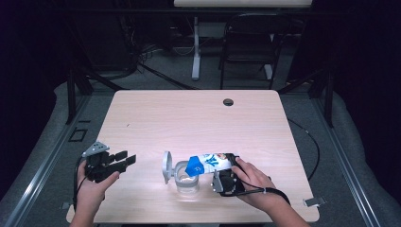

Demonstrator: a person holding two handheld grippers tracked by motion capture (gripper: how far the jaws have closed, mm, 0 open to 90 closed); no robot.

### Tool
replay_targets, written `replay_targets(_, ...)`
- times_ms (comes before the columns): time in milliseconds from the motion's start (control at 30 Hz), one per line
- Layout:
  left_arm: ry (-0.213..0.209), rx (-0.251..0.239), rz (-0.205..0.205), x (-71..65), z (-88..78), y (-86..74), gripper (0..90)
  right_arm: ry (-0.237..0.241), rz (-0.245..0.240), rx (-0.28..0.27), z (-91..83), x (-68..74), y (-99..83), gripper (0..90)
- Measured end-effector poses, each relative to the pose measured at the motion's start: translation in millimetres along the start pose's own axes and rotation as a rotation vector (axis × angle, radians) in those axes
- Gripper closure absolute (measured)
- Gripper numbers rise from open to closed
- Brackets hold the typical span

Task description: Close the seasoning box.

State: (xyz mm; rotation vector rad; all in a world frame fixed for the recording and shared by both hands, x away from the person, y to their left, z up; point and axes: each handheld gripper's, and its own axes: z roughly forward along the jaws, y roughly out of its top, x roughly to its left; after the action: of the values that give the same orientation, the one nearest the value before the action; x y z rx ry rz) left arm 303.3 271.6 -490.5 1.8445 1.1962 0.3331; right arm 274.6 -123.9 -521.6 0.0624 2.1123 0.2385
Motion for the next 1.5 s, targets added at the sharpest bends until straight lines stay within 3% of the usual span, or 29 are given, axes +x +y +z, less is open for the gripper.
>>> replay_targets(100,0.000,0.001,0.002,-0.2,0.6,-0.1,53.9,-0.022,-0.024,0.018,-1.2,0.2,1.0,45.3)
replay_targets(300,0.001,-0.001,0.001,-0.2,0.4,-0.1,54.0,-0.037,-0.020,0.012,0.7,1.6,-0.3,45.3)
replay_targets(333,0.002,-0.001,0.001,-0.2,0.5,-0.1,53.9,-0.048,-0.042,0.029,-0.6,1.1,0.3,45.3)
replay_targets(633,0.002,0.003,0.003,-0.4,0.5,0.0,53.9,-0.082,-0.068,0.020,0.0,3.0,-1.4,45.3)
replay_targets(667,0.003,0.003,0.005,-0.3,0.5,0.0,53.9,-0.094,-0.091,0.043,-2.1,1.9,-0.2,45.3)
replay_targets(733,0.002,0.003,0.005,-0.4,0.7,0.0,53.9,-0.097,-0.086,0.019,-0.5,2.8,-0.9,45.3)
replay_targets(1067,0.001,0.000,0.000,0.1,0.8,-0.4,53.9,-0.120,-0.128,0.033,-2.3,2.0,1.4,45.3)
replay_targets(1500,0.002,0.004,-0.001,0.8,1.1,-0.8,53.9,-0.139,-0.156,0.011,-2.1,2.6,8.2,45.4)
